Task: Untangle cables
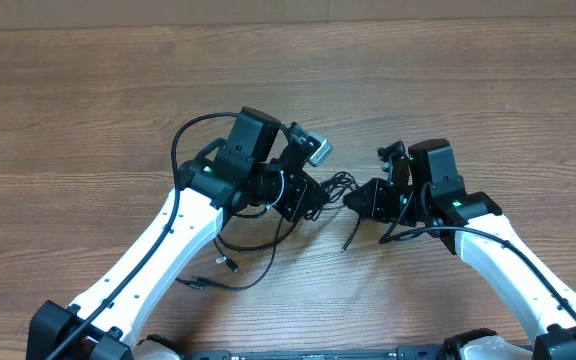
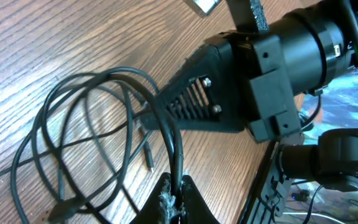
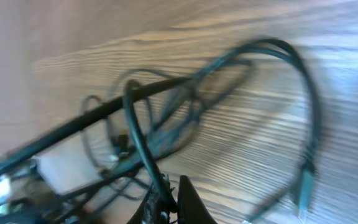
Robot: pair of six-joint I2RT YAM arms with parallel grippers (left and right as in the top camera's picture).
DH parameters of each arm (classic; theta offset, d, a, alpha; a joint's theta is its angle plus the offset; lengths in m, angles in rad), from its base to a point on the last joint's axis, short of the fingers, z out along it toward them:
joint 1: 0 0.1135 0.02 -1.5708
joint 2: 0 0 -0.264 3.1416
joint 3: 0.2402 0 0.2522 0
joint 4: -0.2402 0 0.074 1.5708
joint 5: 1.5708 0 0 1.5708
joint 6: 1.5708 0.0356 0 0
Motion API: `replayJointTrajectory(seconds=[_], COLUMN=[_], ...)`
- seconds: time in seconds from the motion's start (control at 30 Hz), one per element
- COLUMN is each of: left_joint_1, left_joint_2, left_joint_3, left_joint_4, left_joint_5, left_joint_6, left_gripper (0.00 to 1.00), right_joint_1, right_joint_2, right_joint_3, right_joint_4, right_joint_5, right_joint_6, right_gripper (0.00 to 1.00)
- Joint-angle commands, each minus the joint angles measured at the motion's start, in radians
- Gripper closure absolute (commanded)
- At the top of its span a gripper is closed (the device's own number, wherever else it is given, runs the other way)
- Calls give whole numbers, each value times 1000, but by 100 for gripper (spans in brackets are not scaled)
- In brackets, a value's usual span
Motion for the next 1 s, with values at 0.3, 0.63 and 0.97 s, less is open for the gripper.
replayJointTrajectory(seconds=[0.3,0.63,0.97], left_joint_1=[-6,-6,24], left_joint_2=[-15,-15,-44], left_joint_3=[8,8,79], left_joint_4=[-88,-93,-102], left_joint_5=[-247,-259,-268], left_joint_6=[-7,-18,-14], left_gripper=[96,96,96], right_joint_1=[3,-6,-8], right_joint_2=[-14,-14,-14], right_joint_3=[22,22,21], right_joint_4=[-337,-307,-325], right_joint_5=[898,896,888], right_joint_6=[185,242,304], right_gripper=[96,83,37])
